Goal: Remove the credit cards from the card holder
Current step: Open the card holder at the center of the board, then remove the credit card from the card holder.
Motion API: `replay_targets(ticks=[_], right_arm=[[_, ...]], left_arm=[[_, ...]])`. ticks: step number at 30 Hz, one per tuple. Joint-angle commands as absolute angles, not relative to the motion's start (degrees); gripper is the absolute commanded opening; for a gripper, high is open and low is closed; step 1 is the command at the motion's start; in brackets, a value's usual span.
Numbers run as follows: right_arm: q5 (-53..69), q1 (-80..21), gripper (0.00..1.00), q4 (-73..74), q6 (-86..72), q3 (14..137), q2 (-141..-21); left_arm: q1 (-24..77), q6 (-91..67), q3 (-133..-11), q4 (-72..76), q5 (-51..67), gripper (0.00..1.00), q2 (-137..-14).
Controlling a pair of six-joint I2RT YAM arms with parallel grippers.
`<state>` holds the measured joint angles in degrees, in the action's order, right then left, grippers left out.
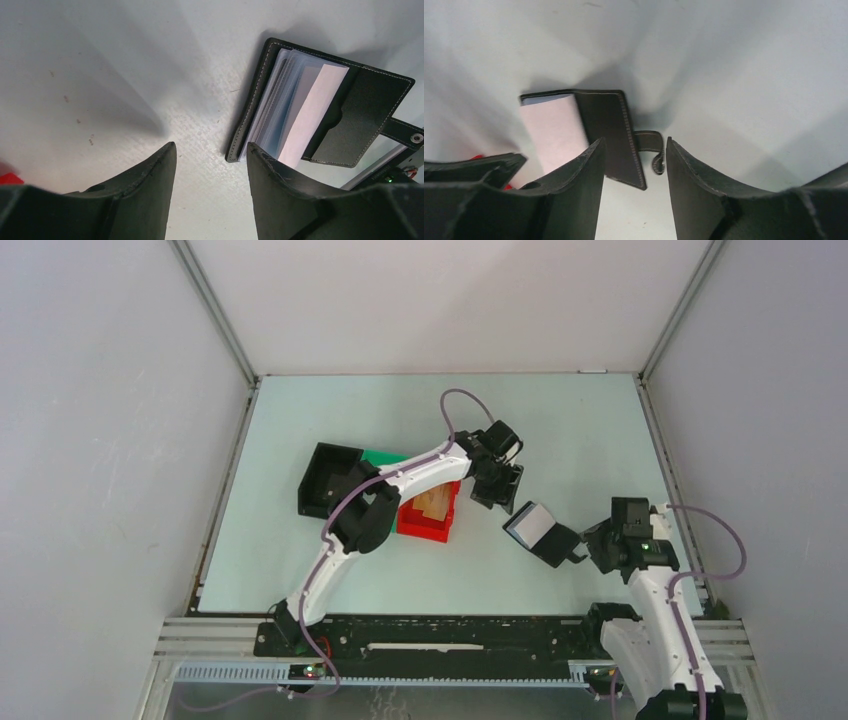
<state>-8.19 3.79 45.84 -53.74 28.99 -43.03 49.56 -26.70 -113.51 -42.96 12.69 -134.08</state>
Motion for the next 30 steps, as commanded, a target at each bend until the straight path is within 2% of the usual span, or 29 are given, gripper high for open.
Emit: replay_targets(ticks=[1,5,7,12,17,21,30], right_arm=[[-6.4,3.3,0.58,43.3,-51.5,33.3,-40.2],[-2.8,0.3,0.57,38.0,-49.7,34.4,-39.3],[-0.7,-3.7,0.53,33.7,-49.1,34.4,-41.6],[3.3,-8.8,0.46,28.4,-48.6,35.8,-55.7],[-2.1,-5.5,0.43,31.0,-48.5,34.8,-61.7],[-3.8,-2.7,0.35,29.1,-45.6,32.9,-63.7],[4.7,-0.7,0.28,20.2,-44.9,31.4,-74.9]], left_arm=[[50.0,-25.6,-117.0,-43.2,15.6,0.59,-135.5],[50.1,-25.6,-117.2,-43.5,16.0,0.59,-136.1],[50.2,-25.6,-117.1,-43.5,16.4,0.59,-136.2],[50.5,-25.2,-117.5,-43.7,19.0,0.57,-136.4],[50.5,-25.2,-117.2,-43.6,21.9,0.56,-135.9],[50.5,-26.6,-116.0,-40.9,26.2,0.56,-135.4],[50.9,-27.5,-115.8,-39.2,29.3,0.54,-135.2]])
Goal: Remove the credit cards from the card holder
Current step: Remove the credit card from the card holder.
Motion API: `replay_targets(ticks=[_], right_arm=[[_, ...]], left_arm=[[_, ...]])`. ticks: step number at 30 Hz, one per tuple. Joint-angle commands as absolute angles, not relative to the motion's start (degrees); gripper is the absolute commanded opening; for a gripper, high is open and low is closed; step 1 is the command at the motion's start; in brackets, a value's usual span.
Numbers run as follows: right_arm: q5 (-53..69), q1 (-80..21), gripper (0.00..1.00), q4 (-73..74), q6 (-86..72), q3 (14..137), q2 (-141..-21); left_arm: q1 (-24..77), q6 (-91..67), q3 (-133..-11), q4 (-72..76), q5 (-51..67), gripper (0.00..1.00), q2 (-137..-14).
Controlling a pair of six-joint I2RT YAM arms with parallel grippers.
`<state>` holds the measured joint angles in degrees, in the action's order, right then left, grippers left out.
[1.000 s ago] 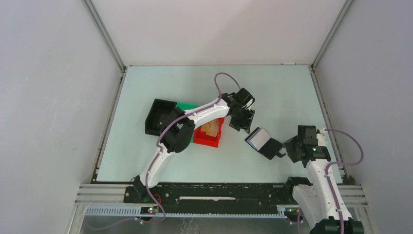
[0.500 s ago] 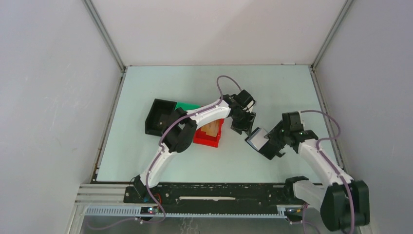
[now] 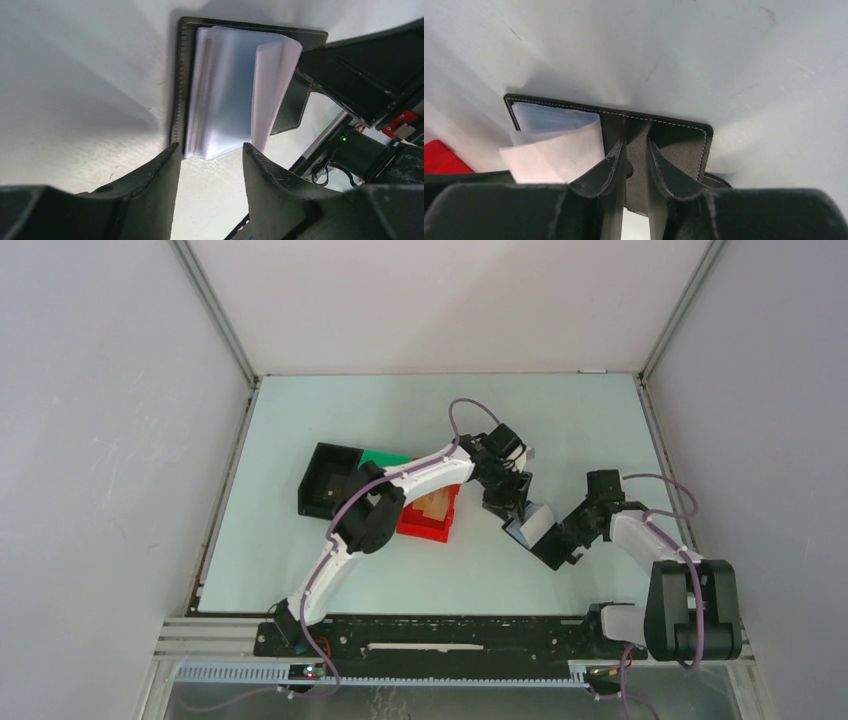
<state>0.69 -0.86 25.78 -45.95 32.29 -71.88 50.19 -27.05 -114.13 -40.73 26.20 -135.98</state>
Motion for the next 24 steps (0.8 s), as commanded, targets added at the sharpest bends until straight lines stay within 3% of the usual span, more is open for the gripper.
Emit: replay_targets(ticks=[1,14,24], right_arm=[[5.9,-0.8,0.28,19.1,-45.1,31.3,-75.8],[13.2,-6.0,0.27,12.2,-46.6,34.0,-81.3],[7.5,4.1,0.29,24.5,-41.8,33.9,-60.4]], left_arm=[[51.1,-27.1,-115.8,-39.2,29.5,0.54,-134.9],[52.0,-27.1,-114.3,-36.5,34.4,0.54,-130.7],[52.3,-28.8,-113.0,-34.2,35.5,0.55,-131.9]])
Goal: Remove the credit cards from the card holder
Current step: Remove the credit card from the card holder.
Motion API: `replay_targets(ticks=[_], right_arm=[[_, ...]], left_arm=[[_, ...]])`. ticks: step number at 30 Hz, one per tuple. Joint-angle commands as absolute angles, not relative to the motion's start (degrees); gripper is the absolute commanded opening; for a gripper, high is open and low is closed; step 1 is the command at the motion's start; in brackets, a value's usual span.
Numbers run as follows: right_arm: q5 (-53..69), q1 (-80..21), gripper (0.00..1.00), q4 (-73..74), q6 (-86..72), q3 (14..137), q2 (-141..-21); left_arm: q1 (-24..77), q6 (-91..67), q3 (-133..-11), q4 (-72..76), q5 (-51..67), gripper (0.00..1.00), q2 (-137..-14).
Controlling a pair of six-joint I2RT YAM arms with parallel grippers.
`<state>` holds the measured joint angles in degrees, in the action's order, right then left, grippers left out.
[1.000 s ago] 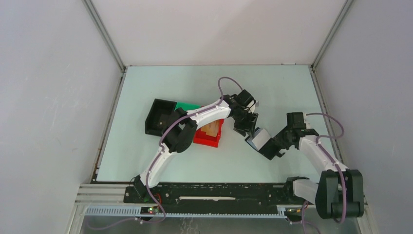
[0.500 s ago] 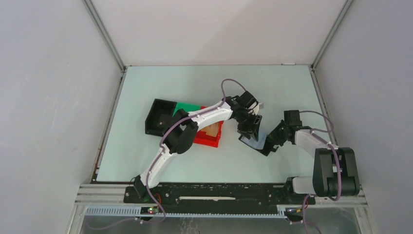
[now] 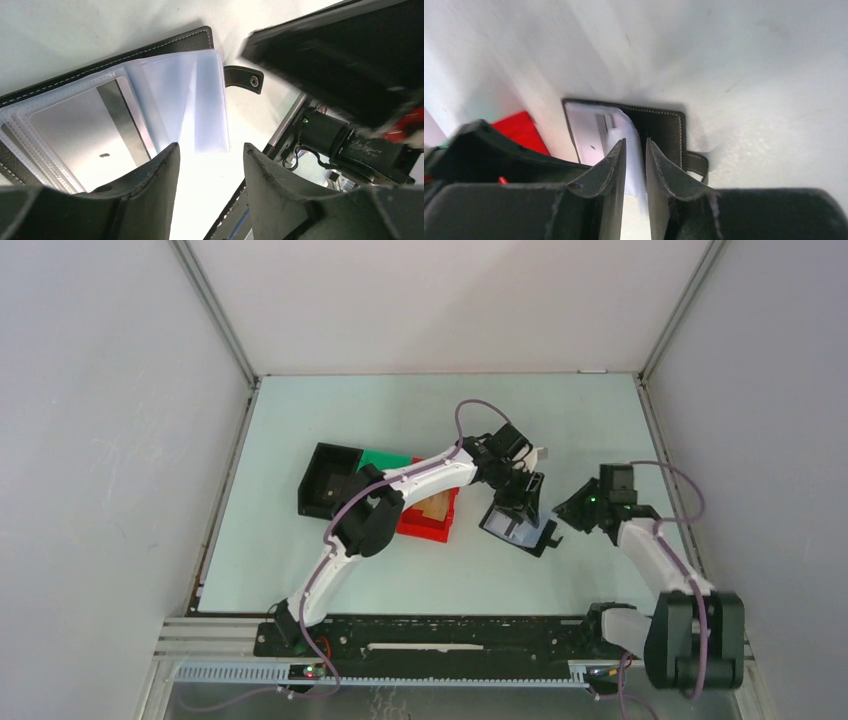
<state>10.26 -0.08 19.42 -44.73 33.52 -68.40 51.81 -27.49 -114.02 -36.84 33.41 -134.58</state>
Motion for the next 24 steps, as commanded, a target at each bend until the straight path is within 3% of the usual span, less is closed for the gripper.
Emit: replay_targets(ticks=[1,10,14,20,24], right_arm=[[7.7,5.2,0.30,25.3,-41.5,34.0,-59.0],[10.4,6.7,0.31,28.6,-43.8,34.3,-51.0],[11.9,6.7,0.31,28.2,-44.6,34.3,-50.9],[15.4,5.7,0.28,26.3,-44.2,34.3,-52.8],[14.5,-0.4,0.27,22.3,-46.4,34.3,-55.6]], left_arm=[[52.5,-29.1,-113.1,-34.1,35.8,0.55,-132.6],[55.2,-31.1,-114.5,-31.9,43.2,0.55,-133.9],[52.5,-33.2,-109.5,-27.7,46.4,0.56,-128.0],[44.6,-36.3,-97.9,-22.0,42.2,0.53,-119.1],[42.7,-34.5,-97.6,-26.2,37.2,0.51,-120.5]])
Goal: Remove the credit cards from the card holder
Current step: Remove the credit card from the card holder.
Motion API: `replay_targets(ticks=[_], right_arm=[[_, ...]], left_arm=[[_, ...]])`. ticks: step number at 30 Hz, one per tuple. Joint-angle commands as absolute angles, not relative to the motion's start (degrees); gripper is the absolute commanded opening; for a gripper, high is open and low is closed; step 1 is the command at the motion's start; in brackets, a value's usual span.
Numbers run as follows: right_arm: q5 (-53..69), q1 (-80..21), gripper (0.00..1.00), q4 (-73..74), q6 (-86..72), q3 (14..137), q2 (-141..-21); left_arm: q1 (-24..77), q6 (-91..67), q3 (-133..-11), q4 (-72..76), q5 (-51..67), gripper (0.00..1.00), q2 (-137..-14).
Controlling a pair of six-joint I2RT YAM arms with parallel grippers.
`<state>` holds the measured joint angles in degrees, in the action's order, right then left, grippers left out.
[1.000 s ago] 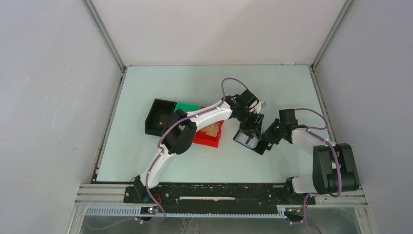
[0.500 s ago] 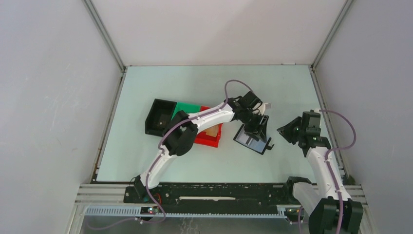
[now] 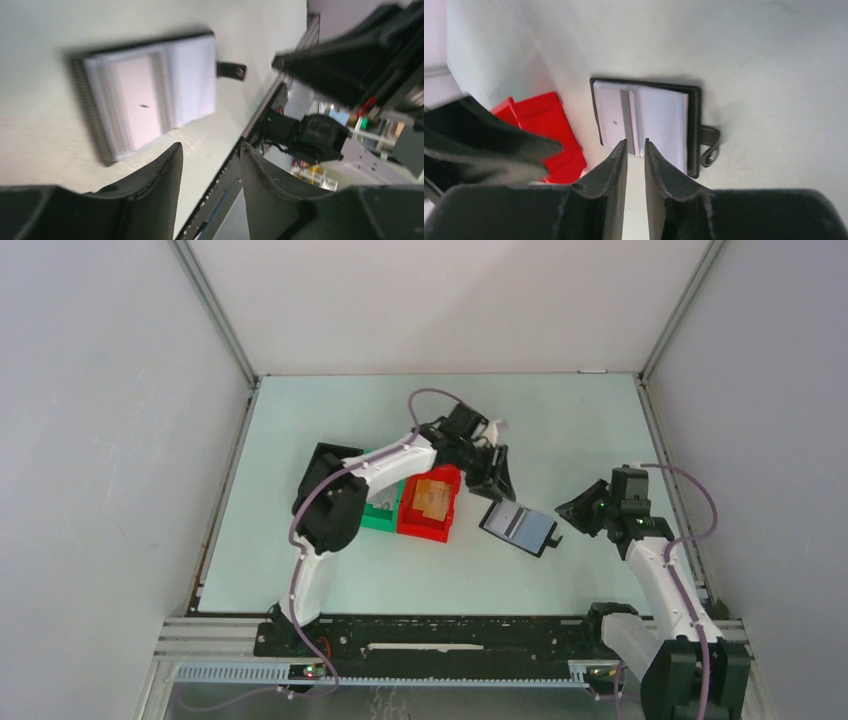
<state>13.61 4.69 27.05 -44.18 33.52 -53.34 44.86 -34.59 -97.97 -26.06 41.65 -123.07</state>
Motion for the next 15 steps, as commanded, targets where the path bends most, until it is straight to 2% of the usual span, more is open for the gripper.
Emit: replay_targets(ticks=[1,5,15], right_arm=[[14.1,-2.5,0.26,20.9,-47.0,34.3,-56.8],[15.2,-6.5,0.26,14.5,-49.3,33.8,-63.3],[23.1,-5.4,0.28,-4.5,-51.8,26.2,-73.8]], left_arm=[[42.6,-34.3,-97.9,-27.0,35.8,0.50,-121.2],[42.7,-33.4,-99.6,-30.4,29.3,0.47,-124.3],[45.0,-29.9,-103.0,-35.1,20.6,0.49,-127.5]])
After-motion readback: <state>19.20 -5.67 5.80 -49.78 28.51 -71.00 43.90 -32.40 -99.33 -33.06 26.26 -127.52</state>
